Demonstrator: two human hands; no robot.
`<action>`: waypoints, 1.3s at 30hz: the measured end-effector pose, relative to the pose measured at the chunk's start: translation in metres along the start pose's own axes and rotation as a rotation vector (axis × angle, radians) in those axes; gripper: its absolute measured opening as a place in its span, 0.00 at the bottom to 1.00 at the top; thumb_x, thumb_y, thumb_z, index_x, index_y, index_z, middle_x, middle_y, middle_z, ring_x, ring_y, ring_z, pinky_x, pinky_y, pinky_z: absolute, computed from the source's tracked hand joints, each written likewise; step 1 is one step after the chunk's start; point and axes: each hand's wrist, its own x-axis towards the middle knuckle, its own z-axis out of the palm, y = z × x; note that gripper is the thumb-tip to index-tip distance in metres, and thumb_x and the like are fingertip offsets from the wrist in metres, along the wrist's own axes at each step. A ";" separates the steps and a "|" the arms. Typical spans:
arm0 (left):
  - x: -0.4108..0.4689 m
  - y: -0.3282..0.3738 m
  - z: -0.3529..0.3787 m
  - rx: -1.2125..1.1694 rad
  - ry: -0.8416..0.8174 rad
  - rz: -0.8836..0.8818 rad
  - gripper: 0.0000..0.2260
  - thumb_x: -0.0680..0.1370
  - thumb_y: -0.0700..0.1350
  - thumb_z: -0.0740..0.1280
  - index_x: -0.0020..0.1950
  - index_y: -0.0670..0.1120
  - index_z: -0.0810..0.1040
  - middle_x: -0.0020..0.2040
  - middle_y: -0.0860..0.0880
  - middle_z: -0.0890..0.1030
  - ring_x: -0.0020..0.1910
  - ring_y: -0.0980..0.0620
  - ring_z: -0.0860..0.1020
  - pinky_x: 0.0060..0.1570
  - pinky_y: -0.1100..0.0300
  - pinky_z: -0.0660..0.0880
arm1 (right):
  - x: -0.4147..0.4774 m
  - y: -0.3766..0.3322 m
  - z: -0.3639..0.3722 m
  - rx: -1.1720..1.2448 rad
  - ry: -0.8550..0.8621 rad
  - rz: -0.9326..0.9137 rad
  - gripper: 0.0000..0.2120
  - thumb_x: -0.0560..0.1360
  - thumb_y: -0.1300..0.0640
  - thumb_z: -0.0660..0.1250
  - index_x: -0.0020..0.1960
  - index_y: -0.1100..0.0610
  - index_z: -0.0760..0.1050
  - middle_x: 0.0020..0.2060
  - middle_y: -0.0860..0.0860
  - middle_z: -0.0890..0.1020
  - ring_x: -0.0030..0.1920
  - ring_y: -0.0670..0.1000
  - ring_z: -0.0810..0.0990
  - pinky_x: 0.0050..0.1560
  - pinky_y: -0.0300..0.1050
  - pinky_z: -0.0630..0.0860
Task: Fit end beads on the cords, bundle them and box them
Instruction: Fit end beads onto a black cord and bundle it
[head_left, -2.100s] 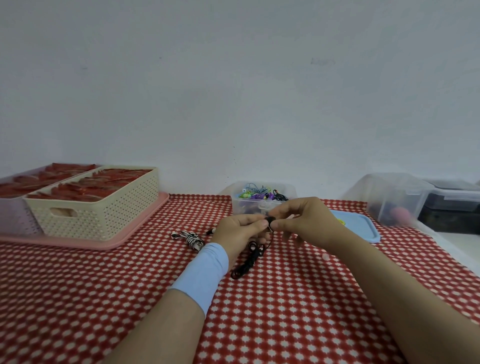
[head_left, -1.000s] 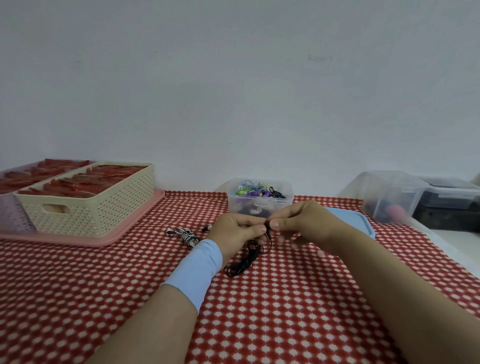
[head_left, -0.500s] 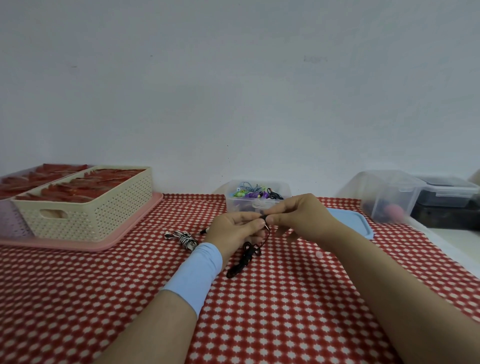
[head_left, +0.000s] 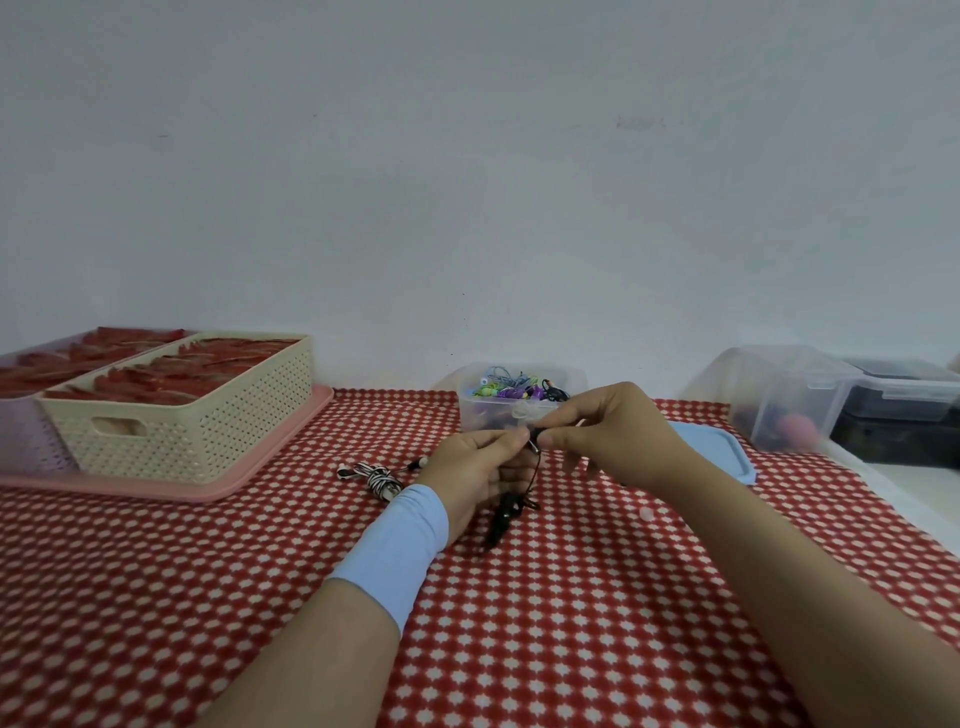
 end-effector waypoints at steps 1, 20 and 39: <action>0.000 0.000 -0.001 -0.011 -0.014 -0.003 0.09 0.79 0.44 0.69 0.51 0.39 0.83 0.40 0.45 0.84 0.37 0.51 0.82 0.37 0.61 0.79 | 0.000 0.000 0.000 -0.006 0.004 -0.009 0.05 0.72 0.62 0.78 0.44 0.54 0.88 0.36 0.49 0.87 0.32 0.46 0.82 0.34 0.36 0.76; -0.001 -0.003 0.001 0.050 0.037 0.133 0.08 0.74 0.33 0.72 0.53 0.37 0.82 0.39 0.44 0.83 0.38 0.52 0.81 0.40 0.60 0.81 | -0.005 -0.005 -0.002 0.130 -0.081 0.125 0.03 0.77 0.61 0.72 0.45 0.57 0.85 0.34 0.51 0.85 0.34 0.51 0.82 0.31 0.45 0.80; -0.004 -0.001 0.003 0.174 0.076 0.189 0.07 0.73 0.35 0.74 0.51 0.41 0.84 0.42 0.45 0.86 0.39 0.53 0.84 0.40 0.59 0.81 | -0.005 -0.004 -0.006 0.183 -0.110 0.214 0.03 0.75 0.62 0.75 0.46 0.55 0.87 0.36 0.53 0.86 0.33 0.51 0.82 0.31 0.44 0.77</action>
